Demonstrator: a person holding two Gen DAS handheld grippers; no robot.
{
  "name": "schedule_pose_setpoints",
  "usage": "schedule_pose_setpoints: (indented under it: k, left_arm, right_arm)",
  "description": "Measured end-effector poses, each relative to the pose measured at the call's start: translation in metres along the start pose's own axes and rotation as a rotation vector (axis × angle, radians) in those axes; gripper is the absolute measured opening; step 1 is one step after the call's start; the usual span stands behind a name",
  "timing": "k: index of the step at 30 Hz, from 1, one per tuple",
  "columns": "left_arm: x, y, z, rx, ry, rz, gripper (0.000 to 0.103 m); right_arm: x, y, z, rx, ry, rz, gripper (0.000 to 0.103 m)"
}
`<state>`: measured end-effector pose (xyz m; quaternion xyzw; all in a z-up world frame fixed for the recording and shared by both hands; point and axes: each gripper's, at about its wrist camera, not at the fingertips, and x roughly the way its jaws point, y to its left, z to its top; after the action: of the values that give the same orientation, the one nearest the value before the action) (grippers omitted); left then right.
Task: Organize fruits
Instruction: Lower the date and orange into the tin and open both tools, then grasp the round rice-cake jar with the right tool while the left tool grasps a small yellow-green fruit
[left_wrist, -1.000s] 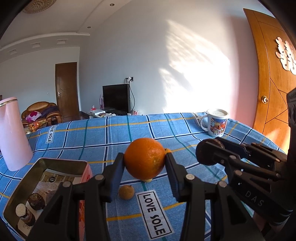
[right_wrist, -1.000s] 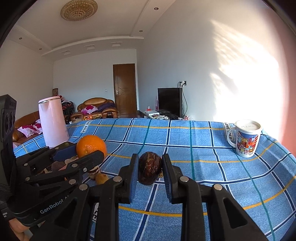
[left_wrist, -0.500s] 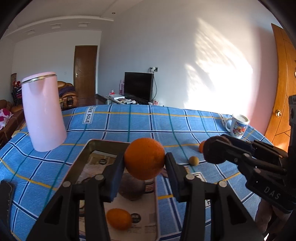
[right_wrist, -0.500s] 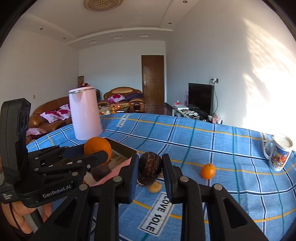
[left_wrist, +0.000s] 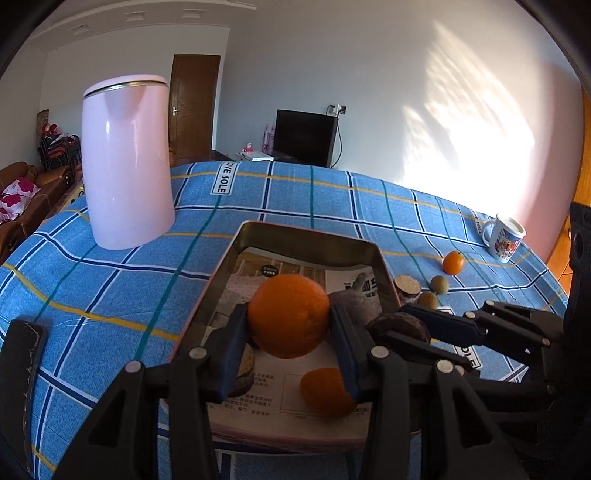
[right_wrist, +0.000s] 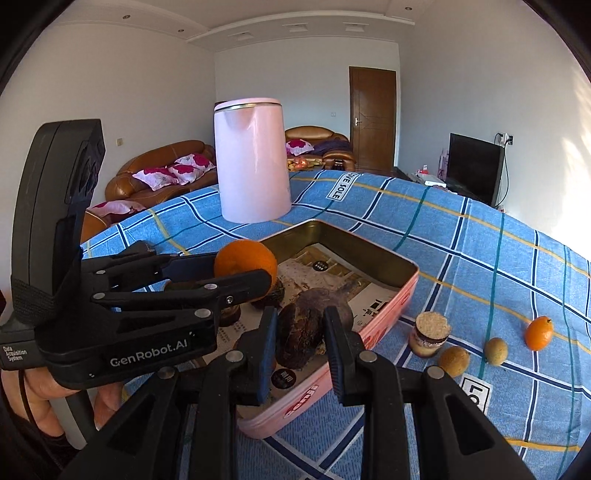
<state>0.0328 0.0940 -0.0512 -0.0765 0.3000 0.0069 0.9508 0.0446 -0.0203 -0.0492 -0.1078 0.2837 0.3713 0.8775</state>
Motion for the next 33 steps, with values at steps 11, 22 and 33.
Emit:
schedule_pose_setpoints:
  k: [11, 22, 33]
  left_arm:
    - [-0.016, 0.005, 0.001, -0.010, -0.037, 0.017, 0.076]
    - [-0.025, 0.020, 0.009, -0.110, -0.090, 0.028, 0.094]
    - [-0.019, 0.005, 0.021, -0.066, -0.092, 0.041, 0.096]
  right_arm:
    - [-0.004, 0.001, -0.005, -0.032, 0.020, 0.013, 0.058]
    - [-0.025, -0.074, -0.003, 0.001, 0.034, -0.235, 0.061]
    - [0.049, -0.088, 0.005, 0.015, 0.216, -0.211, 0.047]
